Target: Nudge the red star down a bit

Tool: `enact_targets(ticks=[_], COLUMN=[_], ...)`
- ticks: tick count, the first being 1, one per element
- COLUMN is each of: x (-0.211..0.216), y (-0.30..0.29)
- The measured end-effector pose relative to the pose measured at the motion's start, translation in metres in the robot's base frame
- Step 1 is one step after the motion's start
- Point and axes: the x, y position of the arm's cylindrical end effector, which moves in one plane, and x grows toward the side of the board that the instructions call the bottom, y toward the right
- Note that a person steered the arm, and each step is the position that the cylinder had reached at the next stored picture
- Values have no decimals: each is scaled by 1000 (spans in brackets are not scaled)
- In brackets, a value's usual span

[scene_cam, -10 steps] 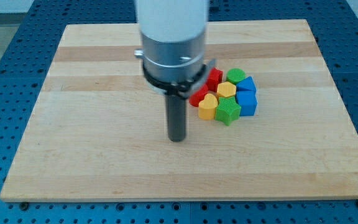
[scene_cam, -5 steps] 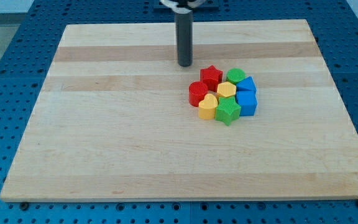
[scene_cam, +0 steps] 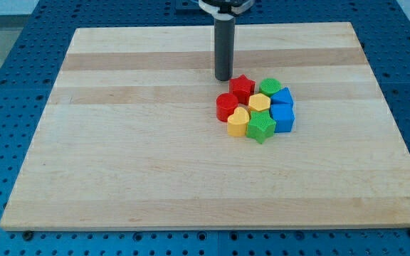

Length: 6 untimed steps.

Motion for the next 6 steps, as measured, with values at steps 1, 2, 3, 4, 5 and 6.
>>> enact_targets(ticks=[1,2,3,4,5,6], x=[7,9,16,17,19,21], y=[3,3,4,4,4,4])
